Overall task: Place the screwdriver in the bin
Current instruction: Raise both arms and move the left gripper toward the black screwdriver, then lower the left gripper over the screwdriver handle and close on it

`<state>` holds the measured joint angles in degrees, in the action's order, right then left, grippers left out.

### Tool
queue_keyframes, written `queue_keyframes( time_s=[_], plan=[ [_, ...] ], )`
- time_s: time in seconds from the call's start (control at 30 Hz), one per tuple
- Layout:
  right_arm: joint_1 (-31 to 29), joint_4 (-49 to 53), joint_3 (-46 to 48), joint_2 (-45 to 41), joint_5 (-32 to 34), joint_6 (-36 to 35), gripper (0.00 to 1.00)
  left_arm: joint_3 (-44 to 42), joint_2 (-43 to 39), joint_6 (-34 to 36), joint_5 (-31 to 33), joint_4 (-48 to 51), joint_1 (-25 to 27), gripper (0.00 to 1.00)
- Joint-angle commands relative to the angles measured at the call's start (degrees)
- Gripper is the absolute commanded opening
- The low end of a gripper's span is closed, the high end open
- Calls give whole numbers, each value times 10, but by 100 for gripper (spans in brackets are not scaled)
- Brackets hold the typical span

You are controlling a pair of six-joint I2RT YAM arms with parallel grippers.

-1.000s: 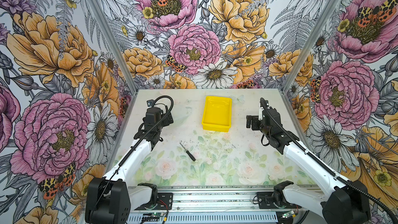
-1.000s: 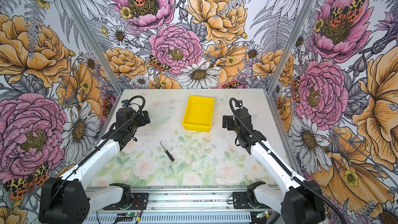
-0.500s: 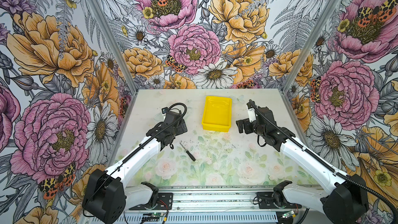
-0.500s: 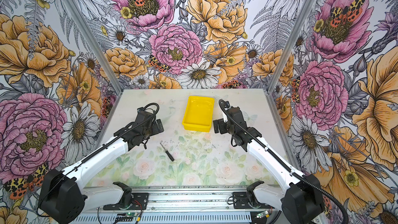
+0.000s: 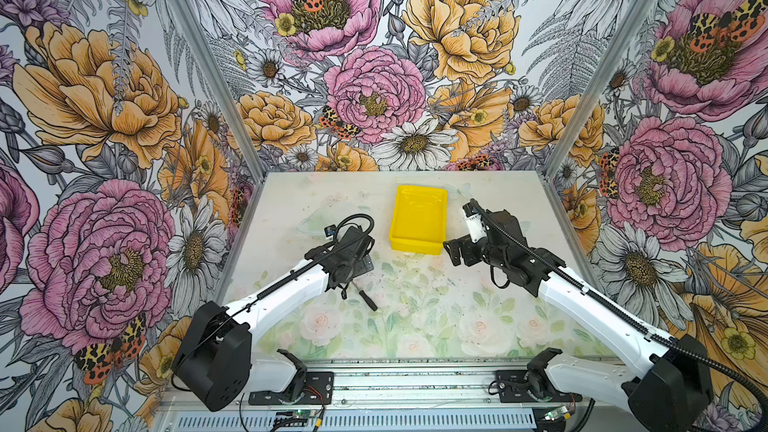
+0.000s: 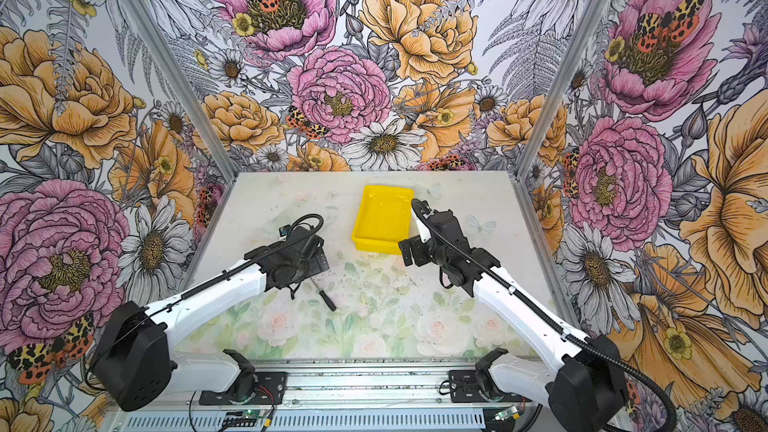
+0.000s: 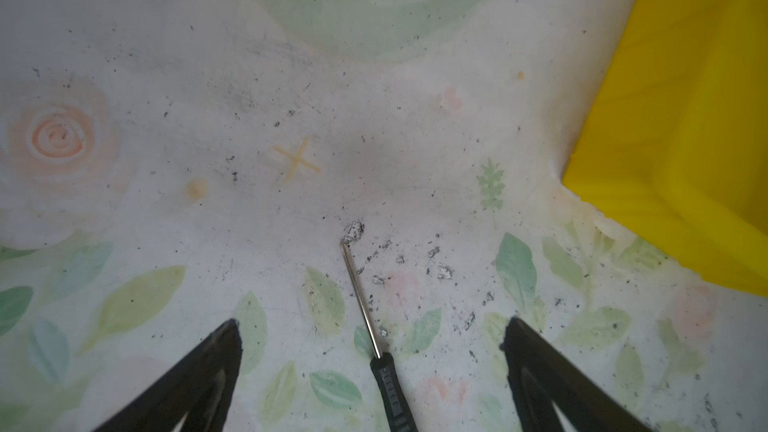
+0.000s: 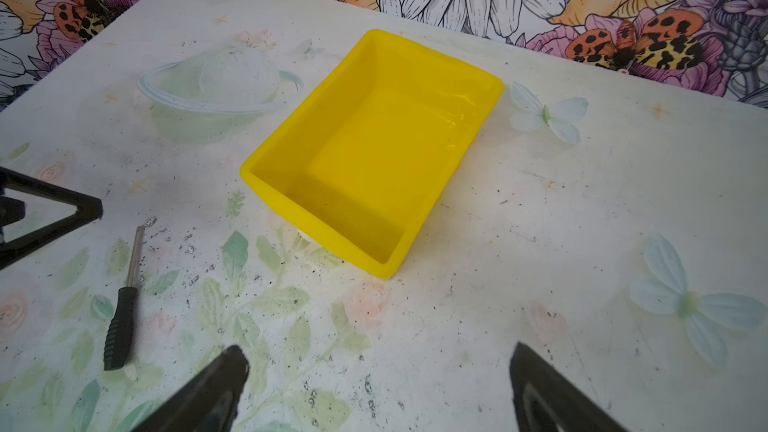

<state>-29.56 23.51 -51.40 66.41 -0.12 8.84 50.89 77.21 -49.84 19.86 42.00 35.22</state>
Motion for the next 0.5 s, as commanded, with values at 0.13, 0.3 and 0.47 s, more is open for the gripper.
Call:
queue_keyframes(
  time_s=[0.13, 0.3, 0.47],
  plan=[
    [-10, 0, -8, -1, -23, -29, 99, 1, 16, -90, -8, 43, 48, 99],
    [-12, -1, -5, -12, -33, -41, 99, 3, 39, -125, -1, 43, 80, 98],
    [-12, -1, 1, -14, -38, -53, 99, 10, 72, -151, -2, 42, 103, 93]
  ],
)
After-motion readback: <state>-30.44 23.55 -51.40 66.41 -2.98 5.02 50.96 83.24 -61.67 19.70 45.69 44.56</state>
